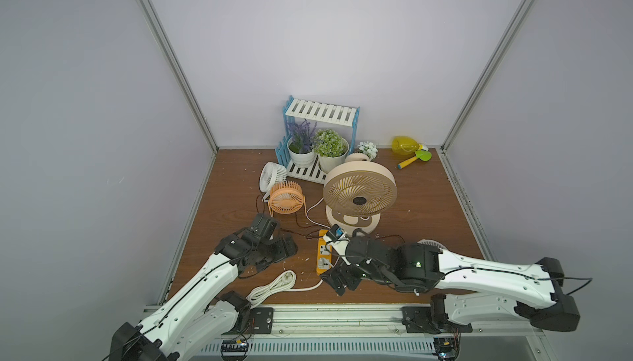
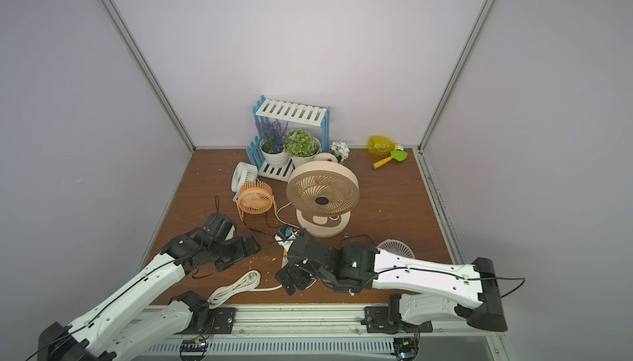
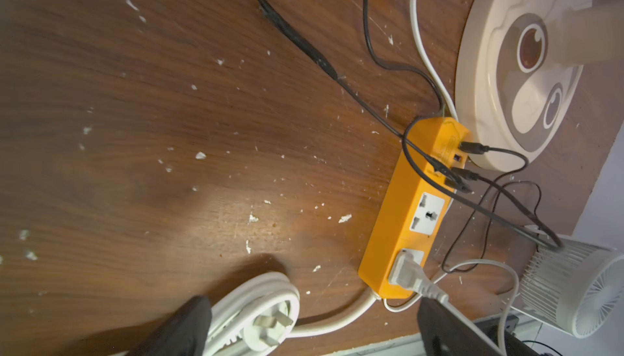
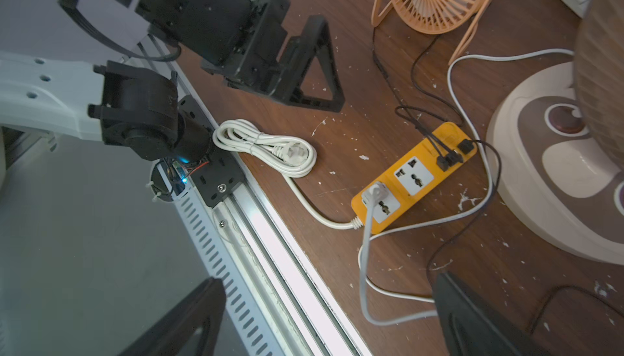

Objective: Unplug the desk fan from the power strip
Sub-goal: Remove the plug from the socket.

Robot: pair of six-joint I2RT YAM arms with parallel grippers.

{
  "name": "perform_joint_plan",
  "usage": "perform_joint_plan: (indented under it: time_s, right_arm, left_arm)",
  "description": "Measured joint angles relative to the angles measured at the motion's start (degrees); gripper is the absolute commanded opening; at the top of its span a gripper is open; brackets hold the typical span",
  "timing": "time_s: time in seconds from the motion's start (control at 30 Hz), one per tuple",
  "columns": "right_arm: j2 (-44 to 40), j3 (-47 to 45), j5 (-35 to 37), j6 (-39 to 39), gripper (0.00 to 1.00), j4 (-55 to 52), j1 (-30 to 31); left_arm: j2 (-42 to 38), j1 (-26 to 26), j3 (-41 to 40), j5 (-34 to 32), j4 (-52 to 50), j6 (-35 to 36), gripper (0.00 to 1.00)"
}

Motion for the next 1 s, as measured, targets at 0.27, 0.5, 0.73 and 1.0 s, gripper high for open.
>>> perform_joint_plan:
  time_s: [0.27, 0.5, 0.73, 1.0]
  right_arm:
    - [8.41, 6.62, 6.51, 5.86, 0.91, -3.87, 0.35]
    - [11.32, 7.96, 5.99, 14.78, 0.90, -6.69, -5.51]
    - [18.36, 9.18, 0.72, 18.64, 0.84, -7.89, -6.38]
    - [21.57, 11.37, -1.62, 20.98, 0.63, -8.11, -6.29]
  left_arm:
    - [10.14, -0.44, 1.31, 6.03, 5.68, 1.92, 0.82]
    - [16.02, -0.59, -1.46, 11.54, 17.79, 0.85, 0.80]
    - [17.92, -0.63, -2.05, 13.90, 22.45, 1.36, 0.74]
    - [22.01, -0.70, -2.03, 17.09, 24.63, 2.89, 0.66]
